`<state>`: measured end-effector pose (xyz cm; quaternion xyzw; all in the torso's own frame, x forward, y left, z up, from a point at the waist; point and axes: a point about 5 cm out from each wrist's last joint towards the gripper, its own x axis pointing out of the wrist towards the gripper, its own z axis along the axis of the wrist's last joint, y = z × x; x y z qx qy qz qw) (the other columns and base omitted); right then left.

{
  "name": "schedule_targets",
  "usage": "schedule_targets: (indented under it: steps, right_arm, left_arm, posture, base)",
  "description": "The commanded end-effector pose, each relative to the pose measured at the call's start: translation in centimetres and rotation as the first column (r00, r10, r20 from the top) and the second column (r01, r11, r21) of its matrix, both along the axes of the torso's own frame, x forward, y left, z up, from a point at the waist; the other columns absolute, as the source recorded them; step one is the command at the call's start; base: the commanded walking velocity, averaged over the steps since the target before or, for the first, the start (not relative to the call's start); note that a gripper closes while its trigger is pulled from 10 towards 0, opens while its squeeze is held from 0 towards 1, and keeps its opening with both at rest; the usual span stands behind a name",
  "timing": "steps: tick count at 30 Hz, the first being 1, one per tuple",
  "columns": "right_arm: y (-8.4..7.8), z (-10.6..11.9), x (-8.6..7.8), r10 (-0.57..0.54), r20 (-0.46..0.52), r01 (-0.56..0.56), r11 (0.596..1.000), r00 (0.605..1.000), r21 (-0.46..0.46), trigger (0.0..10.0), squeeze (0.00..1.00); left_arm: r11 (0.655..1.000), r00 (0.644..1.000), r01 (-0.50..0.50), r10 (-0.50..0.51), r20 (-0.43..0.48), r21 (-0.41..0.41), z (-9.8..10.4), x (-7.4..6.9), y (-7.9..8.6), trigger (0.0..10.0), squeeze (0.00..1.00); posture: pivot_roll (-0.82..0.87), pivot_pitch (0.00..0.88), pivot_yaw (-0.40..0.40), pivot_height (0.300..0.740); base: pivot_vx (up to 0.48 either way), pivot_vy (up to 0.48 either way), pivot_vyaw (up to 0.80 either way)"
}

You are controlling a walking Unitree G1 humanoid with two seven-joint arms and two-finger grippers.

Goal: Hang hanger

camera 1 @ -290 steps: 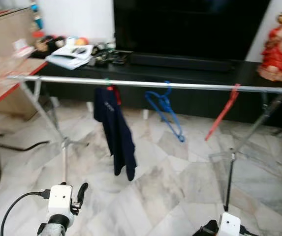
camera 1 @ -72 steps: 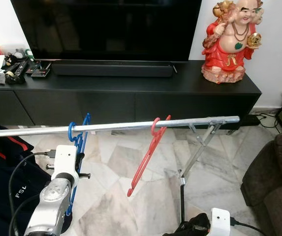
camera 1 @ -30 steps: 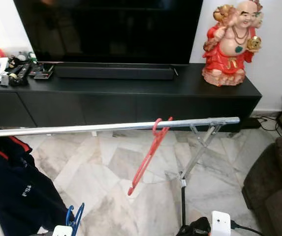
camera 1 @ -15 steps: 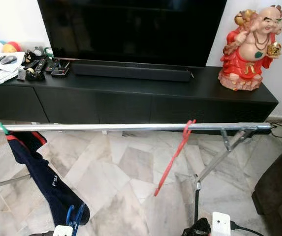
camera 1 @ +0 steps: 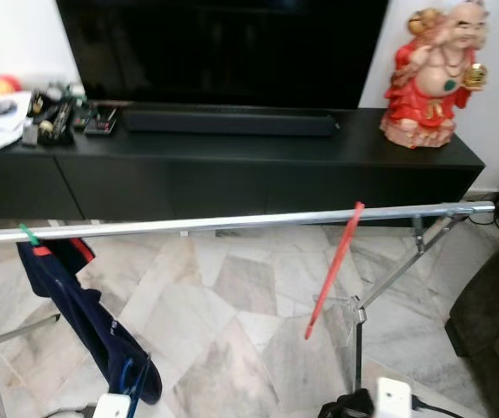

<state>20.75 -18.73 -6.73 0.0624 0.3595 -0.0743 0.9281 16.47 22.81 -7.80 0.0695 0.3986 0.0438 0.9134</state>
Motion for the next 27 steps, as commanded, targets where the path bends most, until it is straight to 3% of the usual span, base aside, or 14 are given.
schedule_targets:
  steps: [1,11,27]
  right_arm:
    - [-0.72,0.0,-0.19,-0.013,-0.002,0.013,1.0,1.0,-0.013,10.0,0.0]
    - [-0.55,0.13,0.06,-0.01,0.007,0.01,1.0,1.0,-0.014,10.0,0.0]
    - [-0.15,0.58,0.74,-0.006,0.047,0.006,1.0,0.999,-0.018,10.0,0.0]
  left_arm:
    - [1.0,1.0,-0.009,0.009,-0.017,-0.005,-0.26,-0.42,-0.12,10.0,0.0]
    - [1.0,0.999,-0.014,0.014,-0.031,-0.005,-0.34,-0.61,0.18,10.0,0.0]
    - [1.0,0.998,0.013,-0.013,-0.066,-0.006,-0.72,-1.25,-0.05,10.0,0.0]
  posture:
    - [-0.03,0.082,0.006,0.74]
    - [-0.03,0.083,0.006,0.74]
    - [-0.03,0.081,0.008,0.74]
  base:
    - [0.0,0.311,0.0]
    - [0.0,0.312,0.0]
    - [0.0,0.0,0.0]
